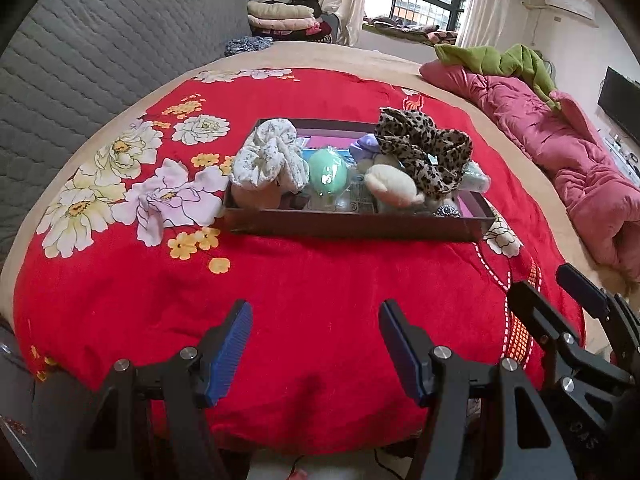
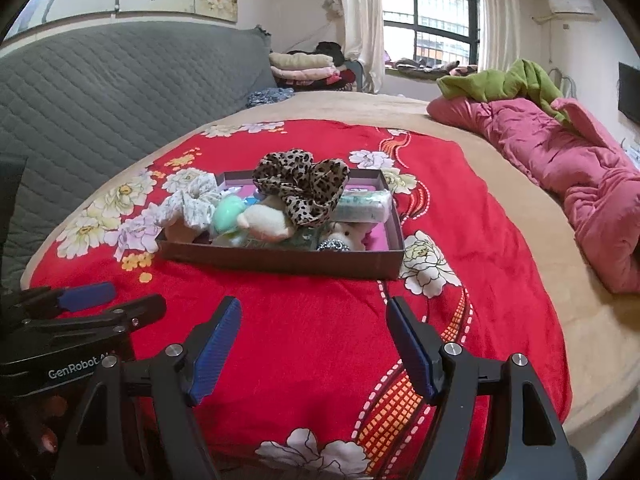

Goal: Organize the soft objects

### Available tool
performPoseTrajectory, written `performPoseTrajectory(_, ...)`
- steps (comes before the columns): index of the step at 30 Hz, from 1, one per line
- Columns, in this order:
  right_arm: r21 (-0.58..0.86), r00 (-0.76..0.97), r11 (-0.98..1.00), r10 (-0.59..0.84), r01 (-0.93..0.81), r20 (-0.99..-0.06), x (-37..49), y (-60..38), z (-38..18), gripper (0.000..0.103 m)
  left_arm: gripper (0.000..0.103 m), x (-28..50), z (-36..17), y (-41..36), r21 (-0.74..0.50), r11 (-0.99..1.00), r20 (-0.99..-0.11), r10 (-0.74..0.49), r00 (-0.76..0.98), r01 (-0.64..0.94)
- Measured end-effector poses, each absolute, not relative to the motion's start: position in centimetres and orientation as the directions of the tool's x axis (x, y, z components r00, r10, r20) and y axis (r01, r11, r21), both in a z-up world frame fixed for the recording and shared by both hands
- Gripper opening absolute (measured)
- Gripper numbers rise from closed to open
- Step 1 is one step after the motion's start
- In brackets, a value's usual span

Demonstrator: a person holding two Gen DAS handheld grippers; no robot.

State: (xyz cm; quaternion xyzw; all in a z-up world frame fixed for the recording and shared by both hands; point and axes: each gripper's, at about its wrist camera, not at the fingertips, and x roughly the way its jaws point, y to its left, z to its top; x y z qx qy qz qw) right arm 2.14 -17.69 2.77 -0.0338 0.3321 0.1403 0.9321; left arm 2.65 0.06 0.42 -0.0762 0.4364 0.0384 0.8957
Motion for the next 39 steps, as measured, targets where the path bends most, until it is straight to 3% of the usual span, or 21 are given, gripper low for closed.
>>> performPoseTrajectory(39,0.049,0.721,0.958,0.245,-0.281,-0.648,2.7,-17.7,1.6,0.076,0.065,2.8,-0.3,-0.1,-0.085,0.986,-0.806,0.015,0.592,-0.141)
